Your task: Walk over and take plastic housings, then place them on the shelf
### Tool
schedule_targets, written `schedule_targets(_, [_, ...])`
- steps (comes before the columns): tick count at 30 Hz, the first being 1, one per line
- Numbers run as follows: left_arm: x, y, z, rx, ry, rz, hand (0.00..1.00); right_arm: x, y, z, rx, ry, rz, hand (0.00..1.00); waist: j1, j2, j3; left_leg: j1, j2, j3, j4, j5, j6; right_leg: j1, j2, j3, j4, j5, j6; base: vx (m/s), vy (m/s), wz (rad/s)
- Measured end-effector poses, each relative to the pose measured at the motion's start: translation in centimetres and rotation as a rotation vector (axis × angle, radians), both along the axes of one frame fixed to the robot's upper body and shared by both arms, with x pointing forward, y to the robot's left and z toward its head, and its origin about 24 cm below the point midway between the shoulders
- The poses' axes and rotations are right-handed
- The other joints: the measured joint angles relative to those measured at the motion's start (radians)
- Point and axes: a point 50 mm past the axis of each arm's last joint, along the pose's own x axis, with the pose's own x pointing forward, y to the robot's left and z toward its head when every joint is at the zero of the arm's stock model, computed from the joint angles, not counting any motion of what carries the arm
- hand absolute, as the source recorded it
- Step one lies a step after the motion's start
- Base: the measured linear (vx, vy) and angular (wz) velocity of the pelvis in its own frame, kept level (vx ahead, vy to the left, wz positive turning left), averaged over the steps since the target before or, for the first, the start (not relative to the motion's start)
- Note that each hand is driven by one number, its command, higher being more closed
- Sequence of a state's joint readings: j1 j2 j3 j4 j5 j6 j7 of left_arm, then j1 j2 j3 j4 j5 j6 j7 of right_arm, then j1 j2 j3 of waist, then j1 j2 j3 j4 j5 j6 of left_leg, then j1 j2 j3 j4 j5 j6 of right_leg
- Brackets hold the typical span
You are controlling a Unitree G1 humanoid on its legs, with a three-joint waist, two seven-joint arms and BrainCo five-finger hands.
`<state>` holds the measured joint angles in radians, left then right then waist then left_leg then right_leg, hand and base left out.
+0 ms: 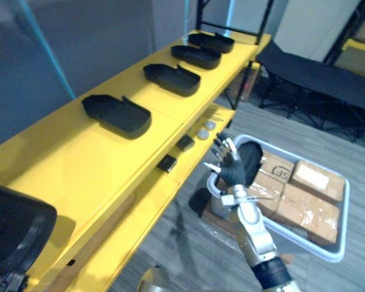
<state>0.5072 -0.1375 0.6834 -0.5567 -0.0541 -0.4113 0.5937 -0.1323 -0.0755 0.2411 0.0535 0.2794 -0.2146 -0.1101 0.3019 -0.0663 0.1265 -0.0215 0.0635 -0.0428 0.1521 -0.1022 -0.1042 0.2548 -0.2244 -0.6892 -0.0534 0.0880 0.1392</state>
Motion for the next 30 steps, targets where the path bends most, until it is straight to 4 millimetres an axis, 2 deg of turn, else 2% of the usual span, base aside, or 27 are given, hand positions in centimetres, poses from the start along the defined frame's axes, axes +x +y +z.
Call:
schedule_targets(4, [0.3, 0.0, 0.2, 0.006, -0.009, -0.027, 1.00, 0.1, -1.0, 0.0, -0.025, -0.004, 0.000, 0.00, -0.022, 0.000, 0.002, -0.020, -0.003, 0.031, 0.073, -0.043, 0.012, -0.016, -0.022, 0.007, 0.030, -0.036, -0.007, -0.03, 0.085, -0.23])
schedule_targets(6, [0.3, 0.0, 0.1, -0.003, -0.020, -0.024, 1.00, 0.0, -1.6, -0.4, -0.050, 0.010, 0.017, 0.00, -0.042, 0.002, 0.003, -0.046, -0.002, 0.037, 0.139, -0.077, 0.017, -0.005, -0.023, 0.005, 0.035, -0.062, 0.007, -0.06, 0.034, -0.05])
schedule_targets(8, [0.8, -0.3, 0.0, -0.026, -0.043, -0.053, 1.00, -0.7, -2.9, -1.4, -0.049, 0.049, 0.005, 0.00, -0.056, 0.003, 0.007, -0.078, 0.004, 0.036, 0.179, -0.086, 0.024, 0.017, -0.013, -0.036, 0.042, -0.074, 0.015, -0.05, 0.004, 0.54])
schedule_targets(9, [1.2, -0.4, -0.1, -0.054, -0.071, -0.082, 1.00, -1.2, -3.6, -2.1, -0.043, 0.077, -0.015, 0.00, -0.072, -0.004, 0.013, -0.093, 0.004, 0.044, 0.204, -0.085, 0.026, 0.047, -0.011, -0.086, 0.045, -0.084, 0.026, -0.04, -0.020, 1.02])
schedule_targets(10, [1.6, -0.5, -0.2, -0.078, -0.099, -0.107, 1.00, -1.6, -4.0, -2.6, -0.044, 0.097, -0.033, 0.00, -0.076, 0.006, 0.026, -0.101, 0.009, 0.060, 0.220, -0.085, 0.029, 0.067, -0.007, -0.116, 0.048, -0.092, 0.029, -0.04, -0.014, 0.94])
schedule_targets(14, [1.7, -0.6, -0.4, -0.119, -0.131, -0.147, 1.00, -1.9, -3.9, -3.0, -0.066, 0.104, -0.019, 0.00, -0.067, -0.004, 0.035, -0.103, 0.002, 0.056, 0.204, -0.080, 0.036, 0.067, -0.035, -0.152, 0.121, -0.138, 0.029, -0.04, 0.049, 0.44])
schedule_targets(15, [2.3, -0.9, -0.3, -0.132, -0.147, -0.199, 1.00, -1.9, -3.9, -2.7, -0.069, 0.089, -0.015, 0.00, -0.075, -0.004, 0.035, -0.112, 0.001, 0.064, 0.197, -0.068, 0.041, 0.058, -0.050, -0.158, 0.155, -0.158, 0.012, -0.04, 0.070, 0.55])
schedule_targets(17, [3.6, -2.2, 0.1, -0.131, -0.172, -0.311, 1.00, -1.9, -3.9, -2.4, -0.078, 0.076, -0.014, 0.00, -0.085, -0.013, 0.043, -0.120, -0.017, 0.056, 0.192, -0.051, 0.038, 0.043, -0.078, -0.130, 0.217, -0.183, -0.003, -0.04, 0.116, 0.62])
schedule_targets(19, [5.4, -3.9, 0.8, -0.105, -0.214, -0.460, 1.00, -2.1, -4.0, -2.4, -0.109, 0.071, -0.020, 0.00, -0.115, -0.010, 0.061, -0.118, -0.057, 0.003, 0.166, -0.025, 0.051, 0.029, -0.111, -0.031, 0.299, -0.191, -0.019, -0.02, 0.161, 0.90])
schedule_targets(21, [8.3, -6.1, 2.6, -0.019, -0.294, -0.694, 1.00, -2.5, -4.5, -2.3, -0.151, 0.046, -0.043, 0.00, -0.154, -0.015, 0.066, -0.118, -0.097, -0.074, 0.091, 0.044, 0.057, -0.039, -0.142, 0.106, 0.430, -0.193, -0.021, 0.01, 0.074, 1.06])
schedule_targets(22, [8.8, -6.5, 3.1, 0.017, -0.304, -0.732, 1.00, -2.5, -4.6, -2.2, -0.165, 0.031, -0.051, 0.00, -0.161, -0.016, 0.067, -0.120, -0.097, -0.087, 0.068, 0.062, 0.058, -0.058, -0.142, 0.135, 0.455, -0.211, -0.042, 0.01, -0.050, 0.69])
schedule_targets(23, [9.4, -7.1, 3.9, 0.068, -0.326, -0.788, 1.00, -2.4, -4.6, -1.7, -0.187, -0.010, -0.059, 0.00, -0.171, -0.016, 0.073, -0.120, -0.099, -0.097, 0.036, 0.092, 0.055, -0.087, -0.134, 0.172, 0.474, -0.270, -0.043, -0.02, -0.105, 0.26])
schedule_targets(24, [9.8, -7.4, 4.5, 0.103, -0.340, -0.824, 1.00, -2.3, -4.6, -1.1, -0.217, -0.063, -0.057, 0.00, -0.175, -0.018, 0.080, -0.120, -0.100, -0.085, 0.036, 0.099, 0.052, -0.091, -0.127, 0.165, 0.450, -0.290, -0.053, -0.04, -0.101, -0.02])
schedule_targets(26, [9.8, -7.5, 4.6, 0.107, -0.345, -0.829, 1.00, -1.9, -4.8, 0.0, -0.266, -0.137, -0.048, 0.00, -0.173, -0.001, 0.098, -0.121, -0.091, -0.052, 0.048, 0.100, 0.050, -0.077, -0.115, 0.172, 0.408, -0.295, -0.022, -0.06, -0.072, -0.47])
schedule_targets(27, [9.9, -7.6, 4.5, 0.109, -0.341, -0.833, 1.00, -1.5, -5.1, 1.2, -0.309, -0.201, -0.032, 0.00, -0.175, 0.025, 0.124, -0.121, -0.068, -0.022, 0.052, 0.105, 0.041, -0.085, -0.102, 0.174, 0.390, -0.306, -0.002, -0.09, -0.075, -0.60])
schedule_targets(30, [10.0, -7.7, 4.7, 0.131, -0.332, -0.829, 1.00, -0.9, -5.5, 2.7, -0.367, -0.280, -0.012, 0.00, -0.181, 0.048, 0.165, -0.158, -0.034, 0.002, 0.056, 0.118, 0.020, -0.149, -0.085, 0.191, 0.411, -0.346, 0.024, -0.18, -0.083, -0.51])
